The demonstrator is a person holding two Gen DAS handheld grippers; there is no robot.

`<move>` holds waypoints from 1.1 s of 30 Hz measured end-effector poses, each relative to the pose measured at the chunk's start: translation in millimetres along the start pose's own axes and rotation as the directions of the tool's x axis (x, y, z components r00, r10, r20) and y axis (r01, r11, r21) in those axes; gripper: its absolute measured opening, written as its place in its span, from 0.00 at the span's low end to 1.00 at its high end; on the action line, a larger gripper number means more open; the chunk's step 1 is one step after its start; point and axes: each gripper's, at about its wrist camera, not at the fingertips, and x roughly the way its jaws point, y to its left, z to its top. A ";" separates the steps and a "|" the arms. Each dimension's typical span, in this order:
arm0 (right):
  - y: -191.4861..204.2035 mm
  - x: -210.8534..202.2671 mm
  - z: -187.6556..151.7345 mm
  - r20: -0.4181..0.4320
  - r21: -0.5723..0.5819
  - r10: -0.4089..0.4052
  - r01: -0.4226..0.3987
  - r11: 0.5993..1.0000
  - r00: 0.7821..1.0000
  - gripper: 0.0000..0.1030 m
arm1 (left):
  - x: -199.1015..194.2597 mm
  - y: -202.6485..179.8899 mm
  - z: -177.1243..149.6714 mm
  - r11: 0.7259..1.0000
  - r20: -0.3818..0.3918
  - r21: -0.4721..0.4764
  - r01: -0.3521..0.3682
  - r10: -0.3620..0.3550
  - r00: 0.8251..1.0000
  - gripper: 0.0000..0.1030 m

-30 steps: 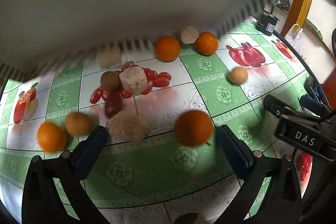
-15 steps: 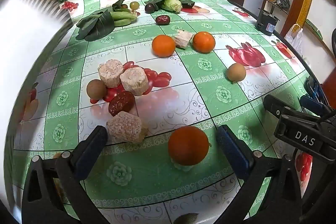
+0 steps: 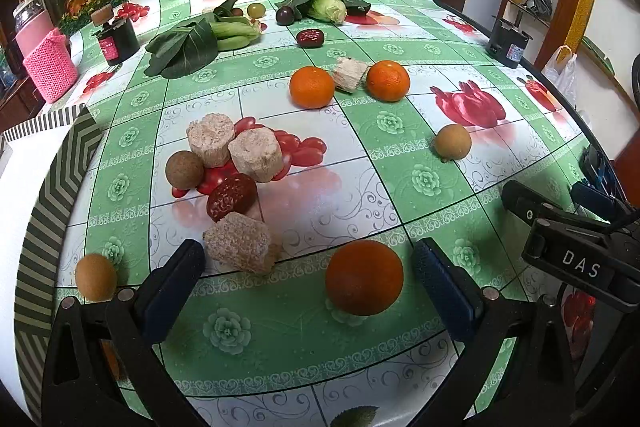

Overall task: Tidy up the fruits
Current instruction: 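Move both grippers over the table toward the two oranges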

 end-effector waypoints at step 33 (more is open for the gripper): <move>28.9 -69.4 0.5 -0.106 -0.067 0.076 -0.084 0.994 0.991 1.00 | -85.5 63.2 -32.2 0.969 -0.138 0.200 0.146 -0.120 0.983 1.00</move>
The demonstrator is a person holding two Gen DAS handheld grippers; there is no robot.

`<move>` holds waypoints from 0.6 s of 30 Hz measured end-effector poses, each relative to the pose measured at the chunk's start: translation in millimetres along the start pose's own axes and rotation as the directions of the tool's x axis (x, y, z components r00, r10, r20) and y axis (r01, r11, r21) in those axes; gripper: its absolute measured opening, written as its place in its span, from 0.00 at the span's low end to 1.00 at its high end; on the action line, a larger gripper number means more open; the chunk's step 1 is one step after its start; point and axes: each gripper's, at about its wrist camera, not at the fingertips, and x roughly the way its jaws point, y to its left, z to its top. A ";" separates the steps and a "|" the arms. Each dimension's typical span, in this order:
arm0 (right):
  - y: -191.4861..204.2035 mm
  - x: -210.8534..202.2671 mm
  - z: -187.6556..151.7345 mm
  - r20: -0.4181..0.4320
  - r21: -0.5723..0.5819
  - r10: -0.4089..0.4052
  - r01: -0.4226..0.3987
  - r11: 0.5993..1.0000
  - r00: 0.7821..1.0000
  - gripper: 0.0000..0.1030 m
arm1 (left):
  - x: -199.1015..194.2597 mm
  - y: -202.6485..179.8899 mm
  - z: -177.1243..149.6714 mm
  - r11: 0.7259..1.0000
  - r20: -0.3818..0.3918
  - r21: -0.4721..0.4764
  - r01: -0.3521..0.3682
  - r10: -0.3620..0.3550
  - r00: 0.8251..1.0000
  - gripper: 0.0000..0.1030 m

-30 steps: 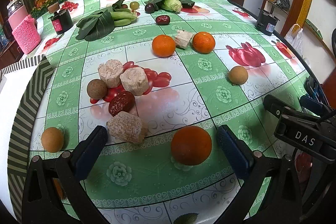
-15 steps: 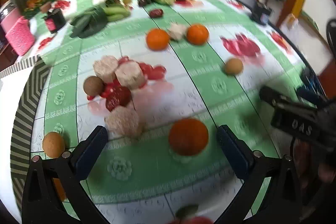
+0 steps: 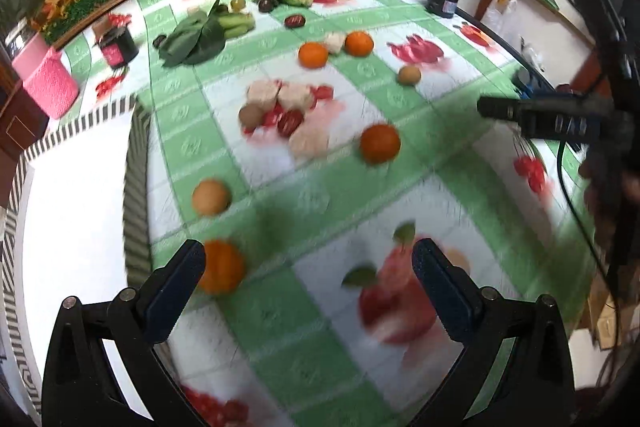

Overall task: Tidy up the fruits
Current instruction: 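Move both grippers over the table toward the two oranges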

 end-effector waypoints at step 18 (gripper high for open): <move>48.2 -26.6 -5.4 0.015 -0.050 0.049 -0.049 0.998 0.999 1.00 | 2.4 0.7 -38.7 0.973 -0.088 0.095 0.210 -0.201 0.976 1.00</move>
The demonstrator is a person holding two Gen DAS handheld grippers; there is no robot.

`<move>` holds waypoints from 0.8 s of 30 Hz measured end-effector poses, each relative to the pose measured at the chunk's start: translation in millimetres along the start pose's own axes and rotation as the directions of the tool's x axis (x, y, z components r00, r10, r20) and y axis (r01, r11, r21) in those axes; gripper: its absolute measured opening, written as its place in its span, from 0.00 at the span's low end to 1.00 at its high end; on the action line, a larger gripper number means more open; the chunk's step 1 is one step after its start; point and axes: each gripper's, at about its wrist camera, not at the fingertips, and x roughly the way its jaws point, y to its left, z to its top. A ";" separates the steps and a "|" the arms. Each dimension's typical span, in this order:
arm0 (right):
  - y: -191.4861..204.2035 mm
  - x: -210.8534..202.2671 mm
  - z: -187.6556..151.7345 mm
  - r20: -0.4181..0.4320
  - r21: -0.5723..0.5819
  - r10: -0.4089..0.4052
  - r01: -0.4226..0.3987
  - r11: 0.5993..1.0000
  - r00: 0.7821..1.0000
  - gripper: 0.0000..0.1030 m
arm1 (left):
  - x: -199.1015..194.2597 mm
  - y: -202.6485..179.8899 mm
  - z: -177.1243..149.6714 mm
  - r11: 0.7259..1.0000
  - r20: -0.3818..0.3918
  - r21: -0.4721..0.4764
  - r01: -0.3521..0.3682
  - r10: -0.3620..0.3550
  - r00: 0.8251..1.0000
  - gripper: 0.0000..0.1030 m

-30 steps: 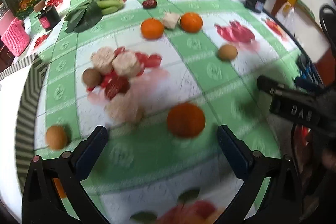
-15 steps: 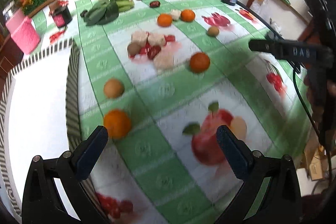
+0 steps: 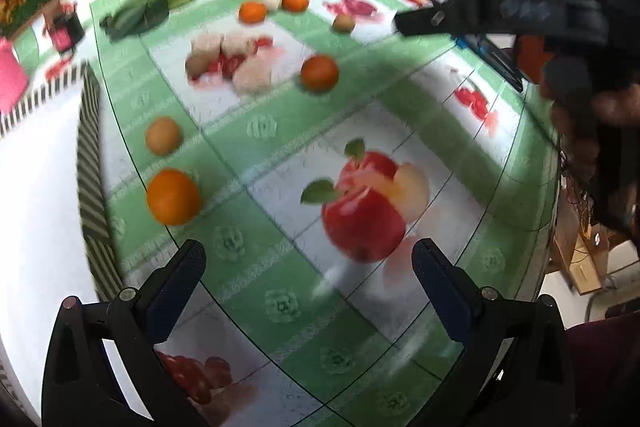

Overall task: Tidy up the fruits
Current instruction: 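Move both grippers over the table toward the two oranges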

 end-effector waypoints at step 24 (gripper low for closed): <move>37.7 4.7 6.9 -0.018 -0.084 0.095 -0.097 0.992 0.995 0.98 | -33.1 38.6 11.7 0.988 0.069 -0.079 -0.131 0.136 0.988 0.99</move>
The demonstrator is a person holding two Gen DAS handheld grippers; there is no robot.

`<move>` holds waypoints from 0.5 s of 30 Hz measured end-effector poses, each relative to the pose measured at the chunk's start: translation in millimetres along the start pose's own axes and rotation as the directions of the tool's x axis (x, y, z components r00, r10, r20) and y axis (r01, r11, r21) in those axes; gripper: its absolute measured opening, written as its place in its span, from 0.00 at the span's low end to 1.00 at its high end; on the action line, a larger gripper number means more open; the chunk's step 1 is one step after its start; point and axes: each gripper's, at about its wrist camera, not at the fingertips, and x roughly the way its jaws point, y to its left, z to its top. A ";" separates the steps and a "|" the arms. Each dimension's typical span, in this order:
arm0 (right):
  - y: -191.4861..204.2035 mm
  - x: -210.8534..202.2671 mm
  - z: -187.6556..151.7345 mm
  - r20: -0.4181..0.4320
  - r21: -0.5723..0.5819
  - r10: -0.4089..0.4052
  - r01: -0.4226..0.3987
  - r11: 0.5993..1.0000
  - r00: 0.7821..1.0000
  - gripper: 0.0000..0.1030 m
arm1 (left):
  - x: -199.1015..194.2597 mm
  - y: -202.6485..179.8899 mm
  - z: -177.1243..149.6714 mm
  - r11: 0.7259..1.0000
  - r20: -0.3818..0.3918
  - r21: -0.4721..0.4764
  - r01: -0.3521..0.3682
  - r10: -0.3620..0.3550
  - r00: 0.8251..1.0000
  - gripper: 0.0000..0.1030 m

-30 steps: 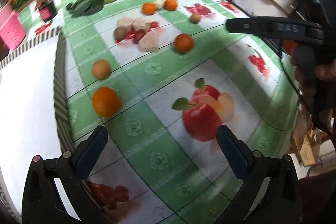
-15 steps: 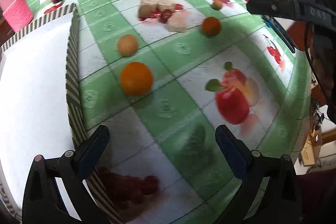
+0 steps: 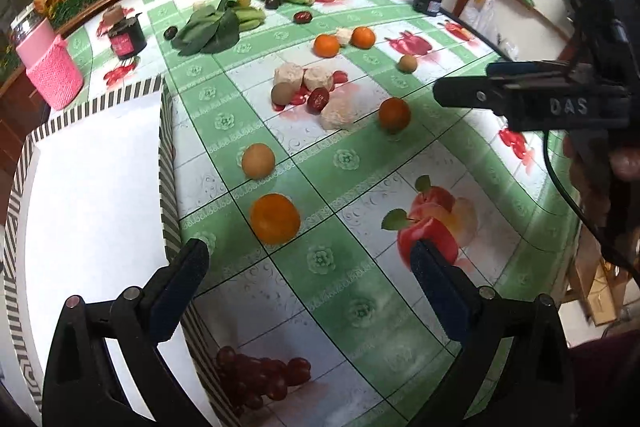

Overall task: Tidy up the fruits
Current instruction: 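Move both grippers over the table toward the two oranges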

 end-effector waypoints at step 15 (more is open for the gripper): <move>3.4 20.4 2.7 -0.044 -0.033 0.008 -0.010 0.999 0.999 0.98 | 27.0 4.4 4.2 0.994 -0.085 -0.095 -0.062 0.054 0.995 0.99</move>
